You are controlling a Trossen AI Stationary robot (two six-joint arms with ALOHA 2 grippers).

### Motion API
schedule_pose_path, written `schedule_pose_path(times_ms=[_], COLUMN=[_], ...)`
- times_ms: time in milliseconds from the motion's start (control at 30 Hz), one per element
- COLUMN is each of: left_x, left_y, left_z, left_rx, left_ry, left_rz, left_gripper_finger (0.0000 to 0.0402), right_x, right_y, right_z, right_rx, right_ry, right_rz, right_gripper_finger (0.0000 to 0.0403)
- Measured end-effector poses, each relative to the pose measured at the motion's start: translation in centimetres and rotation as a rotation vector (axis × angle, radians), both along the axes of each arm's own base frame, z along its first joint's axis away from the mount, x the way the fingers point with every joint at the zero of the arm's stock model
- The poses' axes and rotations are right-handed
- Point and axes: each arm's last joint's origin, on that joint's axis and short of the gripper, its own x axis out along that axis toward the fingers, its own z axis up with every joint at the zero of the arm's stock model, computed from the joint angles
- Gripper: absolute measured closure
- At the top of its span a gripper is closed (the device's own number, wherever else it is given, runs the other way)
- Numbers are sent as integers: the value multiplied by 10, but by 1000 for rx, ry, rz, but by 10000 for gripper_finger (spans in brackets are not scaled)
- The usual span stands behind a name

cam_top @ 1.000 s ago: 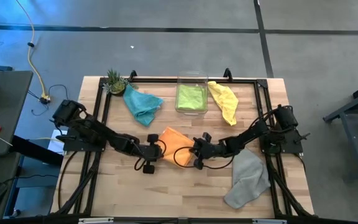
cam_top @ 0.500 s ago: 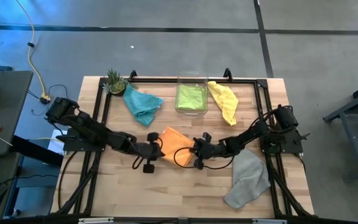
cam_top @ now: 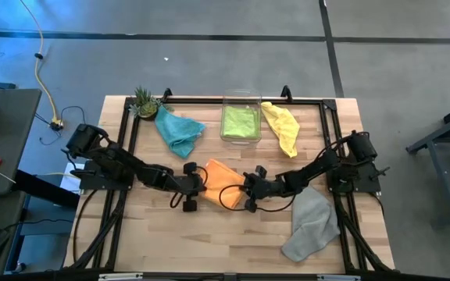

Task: Fold microfiber towels
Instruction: Fold the orange microfiber cloth

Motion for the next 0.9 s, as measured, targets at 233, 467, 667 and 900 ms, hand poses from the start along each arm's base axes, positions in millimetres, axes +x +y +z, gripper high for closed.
schedule_pose_path(times_ms=[233, 467, 667, 900], left_x=[-6, -5, -4, -4], left_y=[2, 2, 4, 3], left_z=[-5, -4, -4, -3], left_rx=[-36, -38, -39, -39], left_ry=[-32, -47, -52, -56], left_rz=[37, 38, 42, 42], left_gripper_finger=[401, 401, 401, 401], right_x=[-3, 1, 3, 19], right_y=[-1, 12, 24, 36], right_z=[27, 36, 27, 18], right_rx=[13, 48, 56, 35], right_ry=[-63, -179, -207, -193], right_rz=[-14, 31, 58, 87], right_gripper_finger=[398, 398, 398, 398])
